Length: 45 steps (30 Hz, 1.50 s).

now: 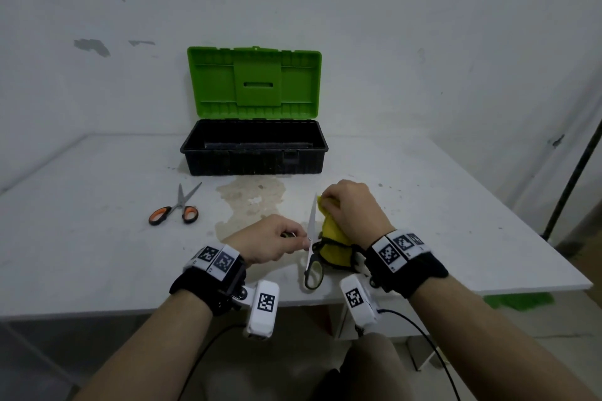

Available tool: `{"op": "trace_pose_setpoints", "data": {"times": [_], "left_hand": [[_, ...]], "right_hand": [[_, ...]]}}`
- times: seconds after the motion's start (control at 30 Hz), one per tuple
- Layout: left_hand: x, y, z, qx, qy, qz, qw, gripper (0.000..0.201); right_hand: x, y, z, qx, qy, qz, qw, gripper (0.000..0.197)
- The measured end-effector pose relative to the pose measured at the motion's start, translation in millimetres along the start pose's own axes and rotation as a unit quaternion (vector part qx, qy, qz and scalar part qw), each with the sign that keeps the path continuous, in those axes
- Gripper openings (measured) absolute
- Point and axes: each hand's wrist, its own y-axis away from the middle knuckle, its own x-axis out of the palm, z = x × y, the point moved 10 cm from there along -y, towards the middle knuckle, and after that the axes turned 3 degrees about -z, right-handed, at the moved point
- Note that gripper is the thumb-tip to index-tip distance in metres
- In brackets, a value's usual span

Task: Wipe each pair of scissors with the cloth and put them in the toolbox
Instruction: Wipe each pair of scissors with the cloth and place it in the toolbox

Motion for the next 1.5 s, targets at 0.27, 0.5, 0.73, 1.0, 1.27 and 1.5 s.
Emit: {"op": "trace_pose_setpoints", "data": {"times": [0.27, 0.5, 0.73, 1.0, 1.27, 1.5], "left_hand": [[-3, -2, 2, -0.012, 0.018, -0.008, 1.0, 0.018], [-6, -1, 9, -0.037, 0.005, -0.018, 0.999, 0.017], [-15, -4, 3, -0.038, 0.048, -0.036, 0.997, 0.019], [-20, -5, -8, -0.047, 0.068, -0.038, 0.996, 0.025], [-24, -7, -6, -0.055, 0.118, -0.064, 0.989, 0.024], [-17, -3, -1, -0.109, 0.247, -0.033, 0.962, 0.028]], "right_hand": [[-12, 8, 31, -0.061, -0.025, -0.018, 0.998, 0.016], [17, 26, 42, -0.102, 0.006, 0.081, 0.992, 0.02], [4, 28, 27, -0.049, -0.02, 0.034, 0.998, 0.015], [5, 31, 35, -0.057, -0.024, 0.043, 0.997, 0.018], [8, 28, 47, -0.103, -0.003, 0.024, 0.994, 0.02], [17, 26, 50, -0.12, 0.024, 0.026, 0.992, 0.017]]}}
